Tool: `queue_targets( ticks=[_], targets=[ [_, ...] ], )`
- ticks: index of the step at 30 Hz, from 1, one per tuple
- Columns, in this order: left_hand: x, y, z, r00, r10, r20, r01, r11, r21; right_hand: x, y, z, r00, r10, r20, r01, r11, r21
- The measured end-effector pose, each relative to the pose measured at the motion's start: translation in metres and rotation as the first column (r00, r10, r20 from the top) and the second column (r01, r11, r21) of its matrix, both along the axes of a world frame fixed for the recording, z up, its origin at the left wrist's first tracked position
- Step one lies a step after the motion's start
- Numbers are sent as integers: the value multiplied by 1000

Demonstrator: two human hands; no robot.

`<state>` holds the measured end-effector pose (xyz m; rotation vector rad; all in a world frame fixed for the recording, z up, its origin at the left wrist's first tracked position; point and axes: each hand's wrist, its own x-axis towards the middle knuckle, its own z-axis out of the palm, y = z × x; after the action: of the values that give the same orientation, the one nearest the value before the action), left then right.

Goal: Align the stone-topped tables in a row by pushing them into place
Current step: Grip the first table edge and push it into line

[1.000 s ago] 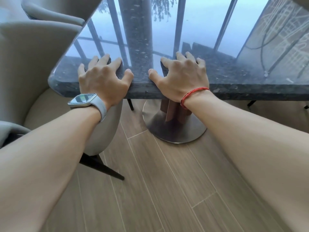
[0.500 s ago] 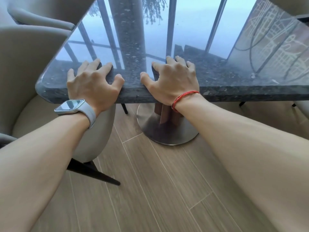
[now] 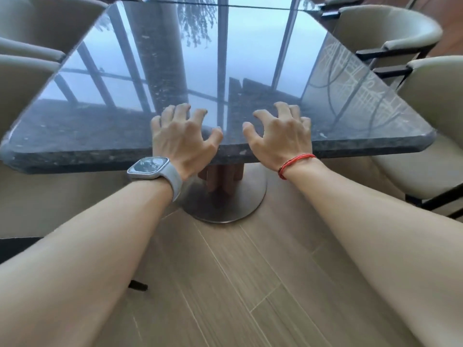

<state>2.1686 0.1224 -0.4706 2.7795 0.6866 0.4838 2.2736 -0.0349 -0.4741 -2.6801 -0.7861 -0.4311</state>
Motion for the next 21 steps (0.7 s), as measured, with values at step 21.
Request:
queue_targets(
  ticks=[21],
  targets=[
    [47,-39,-29,996,83,-30,-74,971,227,58,-52,-25,992,-124,-31,125,992,24]
  ],
)
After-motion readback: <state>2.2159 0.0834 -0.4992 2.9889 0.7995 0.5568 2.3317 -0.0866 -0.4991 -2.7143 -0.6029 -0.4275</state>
